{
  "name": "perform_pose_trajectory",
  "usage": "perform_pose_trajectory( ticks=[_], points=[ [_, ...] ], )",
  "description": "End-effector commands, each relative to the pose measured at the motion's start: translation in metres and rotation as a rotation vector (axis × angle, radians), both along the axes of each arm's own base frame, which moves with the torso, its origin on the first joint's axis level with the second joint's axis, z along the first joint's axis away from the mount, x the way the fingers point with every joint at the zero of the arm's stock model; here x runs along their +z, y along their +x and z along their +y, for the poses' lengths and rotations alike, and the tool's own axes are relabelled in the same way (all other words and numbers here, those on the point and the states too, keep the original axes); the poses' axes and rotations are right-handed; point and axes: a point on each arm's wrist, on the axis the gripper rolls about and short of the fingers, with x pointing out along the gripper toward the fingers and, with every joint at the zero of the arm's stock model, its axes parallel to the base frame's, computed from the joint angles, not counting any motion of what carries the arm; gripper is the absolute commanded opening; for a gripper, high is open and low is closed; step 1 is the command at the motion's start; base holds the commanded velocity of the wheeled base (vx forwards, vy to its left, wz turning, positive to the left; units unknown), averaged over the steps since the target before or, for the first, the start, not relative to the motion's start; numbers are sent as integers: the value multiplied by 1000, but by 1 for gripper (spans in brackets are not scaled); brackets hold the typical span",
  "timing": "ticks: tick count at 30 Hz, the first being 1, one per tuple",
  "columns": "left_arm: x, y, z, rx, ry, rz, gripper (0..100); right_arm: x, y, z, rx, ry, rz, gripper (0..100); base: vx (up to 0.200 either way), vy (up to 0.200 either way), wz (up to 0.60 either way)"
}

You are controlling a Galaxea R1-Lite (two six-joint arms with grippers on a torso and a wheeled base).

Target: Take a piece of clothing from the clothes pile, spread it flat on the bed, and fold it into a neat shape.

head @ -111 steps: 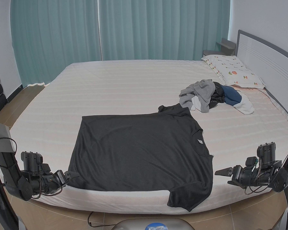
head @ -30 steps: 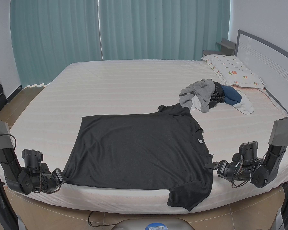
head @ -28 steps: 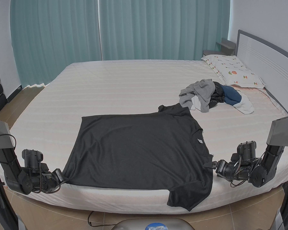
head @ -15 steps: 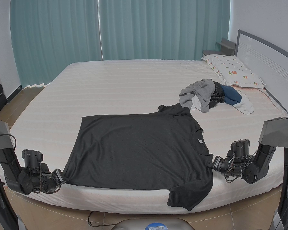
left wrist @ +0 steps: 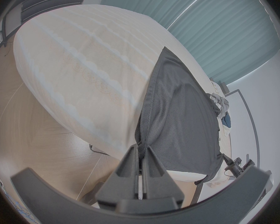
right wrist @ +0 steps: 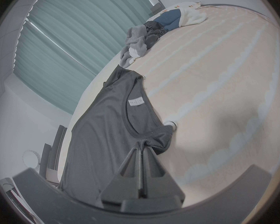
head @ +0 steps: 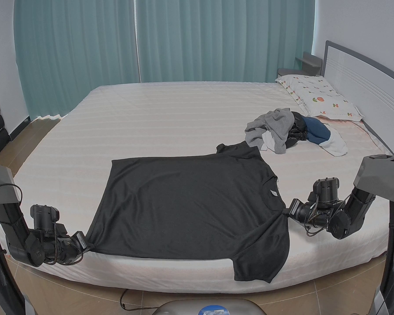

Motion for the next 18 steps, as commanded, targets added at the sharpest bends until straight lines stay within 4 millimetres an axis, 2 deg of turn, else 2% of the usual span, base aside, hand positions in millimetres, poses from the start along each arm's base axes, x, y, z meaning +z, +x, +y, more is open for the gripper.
perform_pose_trajectory(
  ticks=[1,11,18],
  points=[
    [-1,-1,0,0,0,4,0,12,14,2,-1,6,-42,0,0,0,0],
    [-1,-1,0,0,-1,7,0,22,36,3,-7,7,-64,0,0,0,0],
    [-1,-1,0,0,-1,7,0,17,36,6,15,-22,-47,0,0,0,0]
  ],
)
